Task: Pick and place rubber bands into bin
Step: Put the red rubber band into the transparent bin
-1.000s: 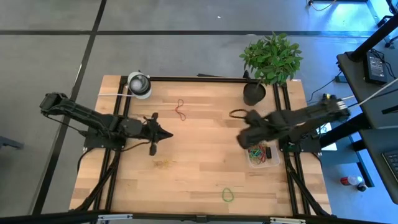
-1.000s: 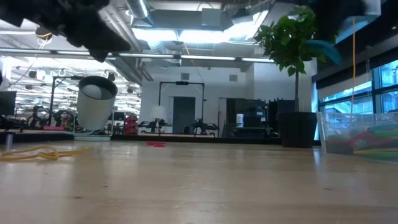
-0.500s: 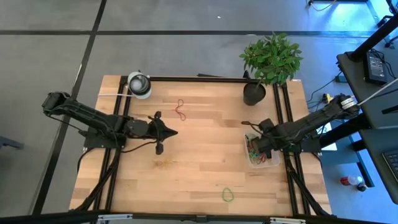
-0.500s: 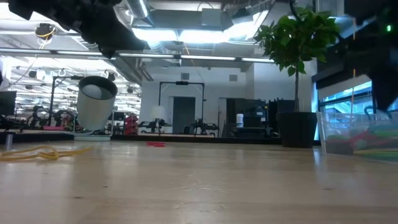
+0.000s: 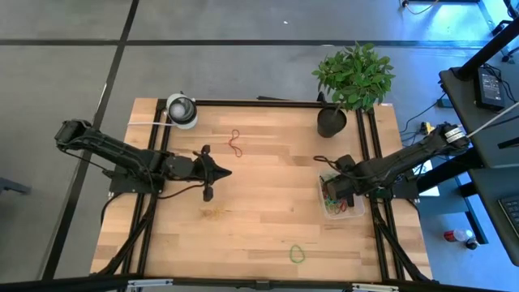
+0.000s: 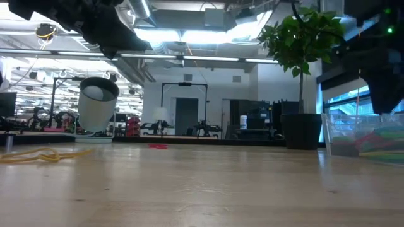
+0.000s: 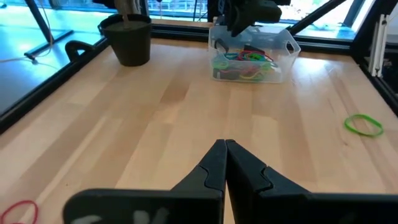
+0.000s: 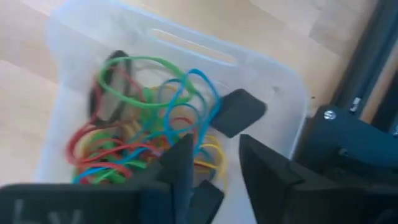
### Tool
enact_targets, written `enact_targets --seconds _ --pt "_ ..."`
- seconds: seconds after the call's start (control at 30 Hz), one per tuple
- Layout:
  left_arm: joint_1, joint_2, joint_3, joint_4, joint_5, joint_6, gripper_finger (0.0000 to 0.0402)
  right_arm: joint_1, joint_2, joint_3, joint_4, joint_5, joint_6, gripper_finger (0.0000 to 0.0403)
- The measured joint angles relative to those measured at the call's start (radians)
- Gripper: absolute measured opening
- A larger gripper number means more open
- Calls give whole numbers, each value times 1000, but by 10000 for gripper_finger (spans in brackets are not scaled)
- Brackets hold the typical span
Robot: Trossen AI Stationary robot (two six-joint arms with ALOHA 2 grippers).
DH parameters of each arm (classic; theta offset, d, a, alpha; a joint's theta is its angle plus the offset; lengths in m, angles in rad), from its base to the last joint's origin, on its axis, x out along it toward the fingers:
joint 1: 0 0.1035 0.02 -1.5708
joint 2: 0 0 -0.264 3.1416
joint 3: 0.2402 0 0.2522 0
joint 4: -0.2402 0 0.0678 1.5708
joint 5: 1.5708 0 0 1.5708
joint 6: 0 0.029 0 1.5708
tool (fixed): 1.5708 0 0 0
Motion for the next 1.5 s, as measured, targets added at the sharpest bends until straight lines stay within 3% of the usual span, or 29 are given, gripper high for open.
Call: enact_targets --seconds 0.13,0.23,0.33,0.43,0.67,0.8,0.93,1.1,1.3,1.5 --pt "0 0 0 0 0 36 2 0 0 71 19 10 -9 159" --pt "0 -9 0 -7 0 19 1 9 0 146 89 109 -38 163" --pt "0 -32 0 -82 0 -10 2 16 9 191 263 229 -150 151" --pt "0 -72 0 -162 5 -13 1 8 59 202 489 271 -318 130" --pt "0 -284 -116 -166 11 -27 1 -103 307 202 1014 258 -693 105" --pt "0 -421 -179 -167 50 -30 2 -203 466 262 1193 145 -830 114" --pt "0 -515 -214 -187 77 -15 1 -298 641 456 1163 33 -967 138" --pt "0 -575 -217 -239 103 0 2 -388 872 777 992 2 -1125 184" --pt "0 -625 -217 -310 183 -3 2 -483 1128 1121 778 -10 -1128 254" --pt "0 -698 -217 -385 231 -3 1 -538 1310 1340 629 -25 -1121 298"
